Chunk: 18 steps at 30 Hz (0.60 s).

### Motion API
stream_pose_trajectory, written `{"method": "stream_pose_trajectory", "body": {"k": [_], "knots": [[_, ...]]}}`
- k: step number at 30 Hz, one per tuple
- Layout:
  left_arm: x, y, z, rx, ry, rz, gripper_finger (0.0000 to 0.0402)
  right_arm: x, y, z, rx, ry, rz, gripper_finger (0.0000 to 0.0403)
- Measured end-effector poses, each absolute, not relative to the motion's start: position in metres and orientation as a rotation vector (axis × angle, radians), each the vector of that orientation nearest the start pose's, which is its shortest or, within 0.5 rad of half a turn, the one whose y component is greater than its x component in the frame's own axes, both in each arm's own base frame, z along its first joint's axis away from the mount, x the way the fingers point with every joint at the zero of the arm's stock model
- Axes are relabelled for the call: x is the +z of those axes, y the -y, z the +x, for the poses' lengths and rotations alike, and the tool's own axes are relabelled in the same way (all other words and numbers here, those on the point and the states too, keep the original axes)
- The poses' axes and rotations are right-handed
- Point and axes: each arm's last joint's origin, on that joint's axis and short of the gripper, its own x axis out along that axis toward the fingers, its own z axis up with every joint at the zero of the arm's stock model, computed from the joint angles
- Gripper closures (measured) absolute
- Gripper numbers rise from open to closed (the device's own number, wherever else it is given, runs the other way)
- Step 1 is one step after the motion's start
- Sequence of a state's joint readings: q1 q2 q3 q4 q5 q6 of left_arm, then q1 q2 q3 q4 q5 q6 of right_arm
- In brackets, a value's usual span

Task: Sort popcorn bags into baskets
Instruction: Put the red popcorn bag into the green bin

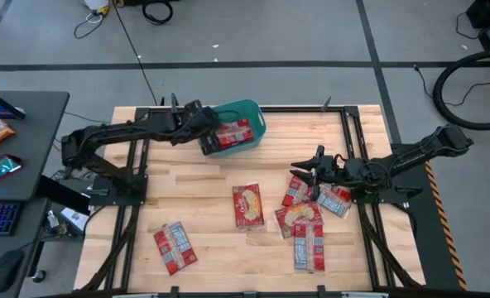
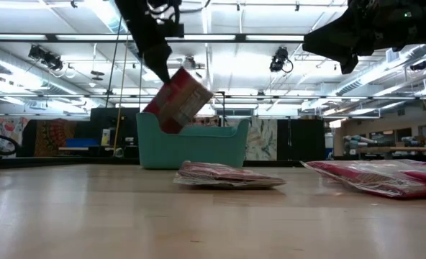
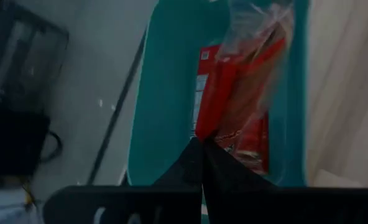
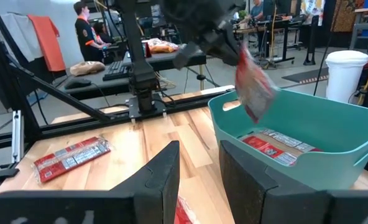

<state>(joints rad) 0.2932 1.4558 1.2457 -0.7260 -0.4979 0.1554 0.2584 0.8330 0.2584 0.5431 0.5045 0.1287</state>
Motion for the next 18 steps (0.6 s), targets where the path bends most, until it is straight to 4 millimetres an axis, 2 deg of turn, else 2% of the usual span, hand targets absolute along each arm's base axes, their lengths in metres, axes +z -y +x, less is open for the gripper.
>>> {"method": "stream_pose_trajectory", "body": {"k": [10, 18], "knots": [[0.264, -0.14, 0.293, 0.693, -1.112, 0.191, 0.0401, 0.213, -0.031, 0.172, -0.247, -0.011, 0.117, 0.0284], [0.249, -0.171, 0.294, 0.758, -1.105, 0.155, 0.0399, 0.213, -0.031, 0.172, -0.248, -0.012, 0.116, 0.0284]]}}
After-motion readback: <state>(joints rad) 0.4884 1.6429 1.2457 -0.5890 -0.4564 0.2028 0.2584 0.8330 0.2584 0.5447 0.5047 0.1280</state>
